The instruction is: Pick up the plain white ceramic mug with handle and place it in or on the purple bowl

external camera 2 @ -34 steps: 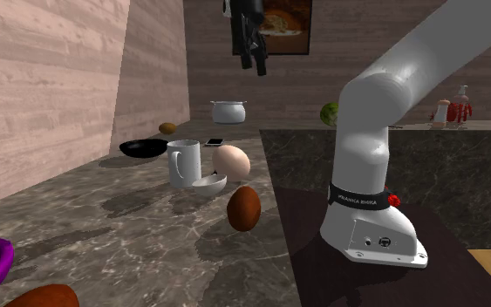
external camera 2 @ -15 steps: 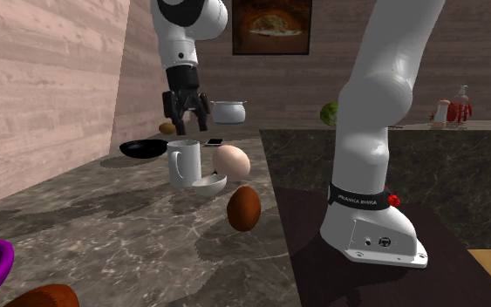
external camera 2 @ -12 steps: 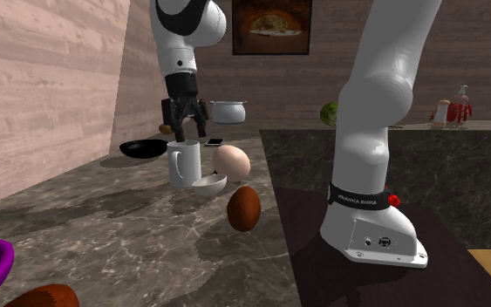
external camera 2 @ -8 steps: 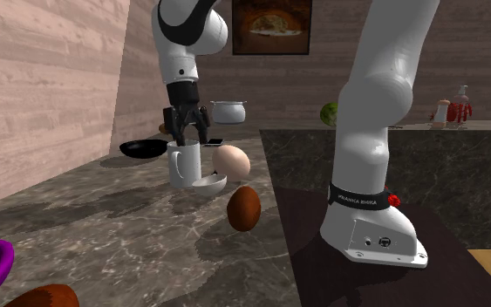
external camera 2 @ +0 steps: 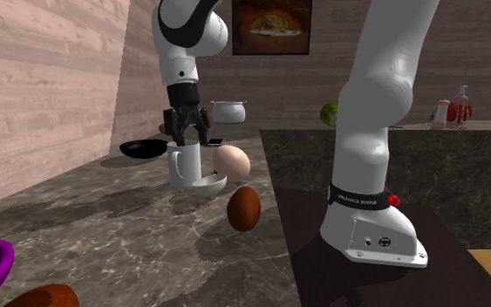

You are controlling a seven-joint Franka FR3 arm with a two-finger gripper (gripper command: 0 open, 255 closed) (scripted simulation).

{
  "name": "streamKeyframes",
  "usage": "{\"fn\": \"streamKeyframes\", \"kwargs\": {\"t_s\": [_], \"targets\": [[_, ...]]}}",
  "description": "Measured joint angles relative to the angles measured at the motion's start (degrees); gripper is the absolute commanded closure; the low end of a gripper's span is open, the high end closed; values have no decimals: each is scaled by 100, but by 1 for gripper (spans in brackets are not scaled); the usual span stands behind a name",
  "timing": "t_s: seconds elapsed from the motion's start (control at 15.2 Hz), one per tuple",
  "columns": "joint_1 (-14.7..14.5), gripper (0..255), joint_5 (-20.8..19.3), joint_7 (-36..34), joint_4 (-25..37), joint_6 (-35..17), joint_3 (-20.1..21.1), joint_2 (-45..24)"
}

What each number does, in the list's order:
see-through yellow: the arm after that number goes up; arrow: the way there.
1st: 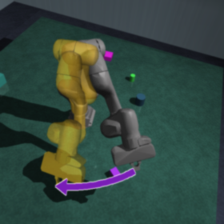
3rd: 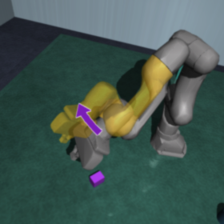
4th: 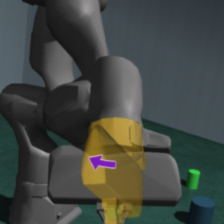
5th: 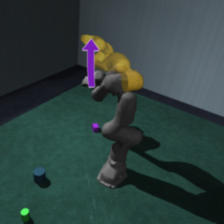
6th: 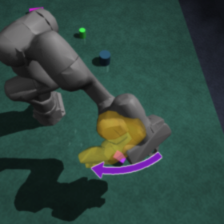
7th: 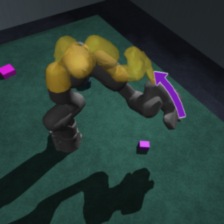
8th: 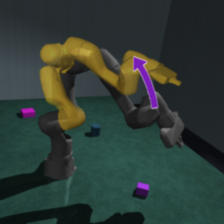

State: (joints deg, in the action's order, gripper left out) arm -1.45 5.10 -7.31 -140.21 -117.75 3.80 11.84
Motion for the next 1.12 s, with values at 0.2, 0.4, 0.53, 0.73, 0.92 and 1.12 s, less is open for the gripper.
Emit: {"fn": "streamKeyframes", "kwargs": {"t_s": [0.2,0.4,0.53,0.73,0.92,1.12], "targets": [[0,255,0,0,0,0,0,0],[0,255,0,0,0,0,0,0],[0,255,0,0,0,0,0,0],[2,255,-1,0,16,41,-2,25],[-1,255,-2,-16,112,245,-2,136],[3,255,-10,-25,263,494,-10,234]]}}
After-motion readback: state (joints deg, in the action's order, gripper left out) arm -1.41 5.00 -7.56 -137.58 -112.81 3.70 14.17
